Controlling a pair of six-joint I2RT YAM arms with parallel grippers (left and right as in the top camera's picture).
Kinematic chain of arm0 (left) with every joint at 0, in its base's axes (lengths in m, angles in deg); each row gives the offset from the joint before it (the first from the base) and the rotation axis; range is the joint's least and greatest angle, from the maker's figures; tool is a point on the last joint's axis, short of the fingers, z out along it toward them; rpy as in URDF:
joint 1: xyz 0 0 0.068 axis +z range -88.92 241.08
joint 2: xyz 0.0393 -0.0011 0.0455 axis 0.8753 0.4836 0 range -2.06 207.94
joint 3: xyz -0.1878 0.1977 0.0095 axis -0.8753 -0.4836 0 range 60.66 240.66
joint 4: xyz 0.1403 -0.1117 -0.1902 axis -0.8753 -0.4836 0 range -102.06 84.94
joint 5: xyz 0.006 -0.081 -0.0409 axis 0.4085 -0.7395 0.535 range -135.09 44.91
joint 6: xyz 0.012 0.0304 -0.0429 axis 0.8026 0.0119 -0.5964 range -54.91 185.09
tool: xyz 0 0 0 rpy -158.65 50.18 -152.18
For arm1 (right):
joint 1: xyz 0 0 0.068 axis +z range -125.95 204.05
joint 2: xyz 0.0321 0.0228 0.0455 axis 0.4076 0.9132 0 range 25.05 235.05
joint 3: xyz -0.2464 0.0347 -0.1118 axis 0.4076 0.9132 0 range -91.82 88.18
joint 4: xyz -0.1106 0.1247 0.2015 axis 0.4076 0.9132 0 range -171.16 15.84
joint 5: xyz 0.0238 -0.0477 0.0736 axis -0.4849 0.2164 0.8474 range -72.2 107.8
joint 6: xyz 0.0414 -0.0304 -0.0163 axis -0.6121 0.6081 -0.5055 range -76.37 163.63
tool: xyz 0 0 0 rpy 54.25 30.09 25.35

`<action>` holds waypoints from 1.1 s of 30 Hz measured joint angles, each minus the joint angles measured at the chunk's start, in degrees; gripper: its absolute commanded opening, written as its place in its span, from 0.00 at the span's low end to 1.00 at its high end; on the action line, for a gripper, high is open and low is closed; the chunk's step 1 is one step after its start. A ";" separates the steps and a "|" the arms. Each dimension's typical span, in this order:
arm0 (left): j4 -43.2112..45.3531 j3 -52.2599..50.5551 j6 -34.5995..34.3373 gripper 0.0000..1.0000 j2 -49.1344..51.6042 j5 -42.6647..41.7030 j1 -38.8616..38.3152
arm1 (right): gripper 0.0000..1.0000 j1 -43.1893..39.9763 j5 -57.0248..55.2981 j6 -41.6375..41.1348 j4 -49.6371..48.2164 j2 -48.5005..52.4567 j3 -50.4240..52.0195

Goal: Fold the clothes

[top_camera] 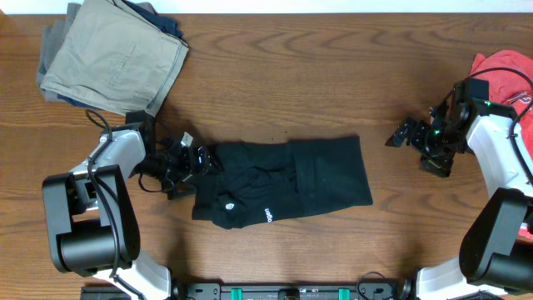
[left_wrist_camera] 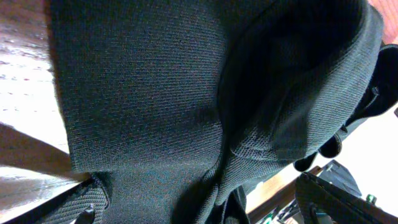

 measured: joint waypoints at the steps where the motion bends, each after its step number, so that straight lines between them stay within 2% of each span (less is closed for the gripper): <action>1: 0.04 0.00 -0.26 0.98 0.00 0.31 0.00 | 0.99 0.00 0.00 0.00 0.00 0.00 0.00; 8: 1.51 0.50 -8.13 0.98 -0.48 5.25 -0.87 | 0.99 0.00 -0.02 0.02 0.00 0.00 0.00; 13: 3.39 0.35 -11.56 0.98 -0.74 5.18 0.33 | 0.99 0.00 -0.02 0.00 0.00 0.00 0.00; 22: 5.38 0.09 -5.16 0.98 -0.79 2.43 2.14 | 0.99 0.00 -0.02 0.00 0.00 0.00 0.00; 27: 8.48 0.24 -6.10 0.98 -1.20 4.26 2.64 | 0.99 0.00 -0.02 0.02 0.00 0.00 0.00; 33: 11.67 0.59 -7.69 0.98 -1.27 5.46 7.52 | 0.99 0.00 -0.02 0.00 -0.02 0.00 0.00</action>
